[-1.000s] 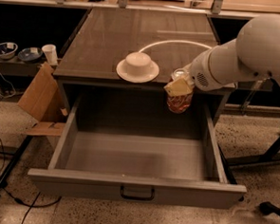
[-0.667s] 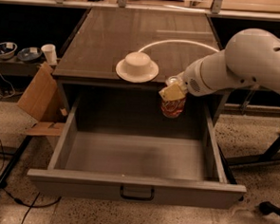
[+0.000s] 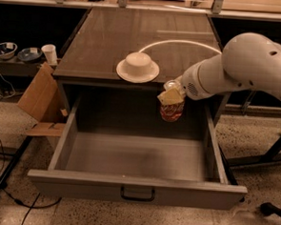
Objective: Place coke can into top drawer
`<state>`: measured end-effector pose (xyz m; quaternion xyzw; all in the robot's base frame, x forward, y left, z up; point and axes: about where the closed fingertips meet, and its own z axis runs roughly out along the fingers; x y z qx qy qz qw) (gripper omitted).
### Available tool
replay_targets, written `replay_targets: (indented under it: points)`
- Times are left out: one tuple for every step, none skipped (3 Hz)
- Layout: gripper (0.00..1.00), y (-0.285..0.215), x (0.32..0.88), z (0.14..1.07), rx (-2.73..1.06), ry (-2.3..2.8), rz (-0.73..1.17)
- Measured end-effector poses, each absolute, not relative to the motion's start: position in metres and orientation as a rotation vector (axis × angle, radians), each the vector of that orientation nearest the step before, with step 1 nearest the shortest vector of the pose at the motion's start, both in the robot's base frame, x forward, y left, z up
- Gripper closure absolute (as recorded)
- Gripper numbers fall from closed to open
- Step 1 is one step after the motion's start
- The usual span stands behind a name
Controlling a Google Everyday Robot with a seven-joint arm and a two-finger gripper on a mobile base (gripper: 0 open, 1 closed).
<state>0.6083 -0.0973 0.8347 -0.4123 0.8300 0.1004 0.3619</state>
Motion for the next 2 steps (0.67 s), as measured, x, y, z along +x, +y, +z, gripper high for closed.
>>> replay_targets:
  points:
    - [1.0, -0.093, 0.598, 0.812, -1.098, 2.17, 0.241]
    - [1.0, -0.09, 0.589, 0.784, -1.136, 2.221, 0.207]
